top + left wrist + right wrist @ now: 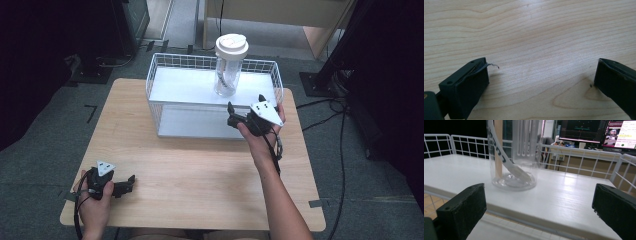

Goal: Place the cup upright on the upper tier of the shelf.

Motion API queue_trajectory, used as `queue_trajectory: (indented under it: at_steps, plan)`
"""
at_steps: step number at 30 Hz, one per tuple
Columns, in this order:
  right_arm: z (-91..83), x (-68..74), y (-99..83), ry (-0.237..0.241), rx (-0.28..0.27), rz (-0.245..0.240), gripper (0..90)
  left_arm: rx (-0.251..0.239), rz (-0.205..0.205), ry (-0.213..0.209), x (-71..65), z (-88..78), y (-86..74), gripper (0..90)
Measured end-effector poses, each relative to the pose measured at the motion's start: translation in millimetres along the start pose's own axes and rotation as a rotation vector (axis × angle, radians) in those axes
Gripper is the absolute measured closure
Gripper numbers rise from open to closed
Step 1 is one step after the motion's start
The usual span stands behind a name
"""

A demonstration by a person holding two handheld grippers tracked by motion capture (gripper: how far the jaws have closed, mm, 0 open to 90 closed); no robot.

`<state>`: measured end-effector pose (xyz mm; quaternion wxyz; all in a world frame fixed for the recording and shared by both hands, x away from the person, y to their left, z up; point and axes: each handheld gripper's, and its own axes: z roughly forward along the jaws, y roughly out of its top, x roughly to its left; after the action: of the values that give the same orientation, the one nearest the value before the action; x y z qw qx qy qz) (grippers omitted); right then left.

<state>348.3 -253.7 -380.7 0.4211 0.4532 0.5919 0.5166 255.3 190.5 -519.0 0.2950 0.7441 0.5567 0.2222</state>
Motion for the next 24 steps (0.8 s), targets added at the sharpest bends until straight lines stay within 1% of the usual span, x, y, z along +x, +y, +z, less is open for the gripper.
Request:
queue_trajectory:
  at_steps: [1,3,4,6,8,10,12,15,16,20,24]
  plan:
    - [-4.7,-3.0,-4.5,-0.005,0.002,-0.005,0.0,0.001,0.001,0.001,-0.1,0.0,0.0,0.0]
    - [-6.9,-4.6,-6.8,-0.005,0.003,-0.009,0.0,0.001,0.001,0.001,-0.1,0.0,0.0,0.0]
    - [-11.6,-7.6,-11.1,-0.011,0.008,-0.009,0.0,0.001,0.004,0.001,0.1,0.0,0.1,0.0]
    - [-13.9,-9.3,-13.0,-0.011,0.010,-0.008,0.0,0.002,0.004,0.001,0.0,0.0,0.1,0.0]
    - [-20.7,-13.5,-18.7,-0.013,0.015,0.002,0.0,0.002,0.005,0.002,0.0,0.0,0.2,0.0]
    - [-22.9,-15.1,-20.8,-0.014,0.014,-0.005,0.0,0.002,0.005,0.002,0.0,0.0,0.1,0.0]
    - [-29.4,-18.4,-28.0,-0.016,0.025,-0.003,0.0,0.003,0.005,0.002,-0.2,0.0,0.1,0.0]
    - [-33.7,-21.1,-33.4,-0.018,0.032,0.002,0.0,0.003,0.003,0.001,-0.3,0.0,0.1,0.0]
    - [-37.5,-23.8,-39.1,-0.022,0.041,0.007,0.0,0.004,0.003,0.001,-0.3,0.0,0.1,0.0]
    - [-45.3,-29.0,-49.7,-0.032,0.057,0.023,0.0,0.004,0.004,0.002,-0.4,0.0,0.1,0.0]
    - [-50.8,-32.8,-56.6,-0.035,0.066,0.026,0.0,0.004,0.004,0.002,-0.4,0.0,0.1,0.0]
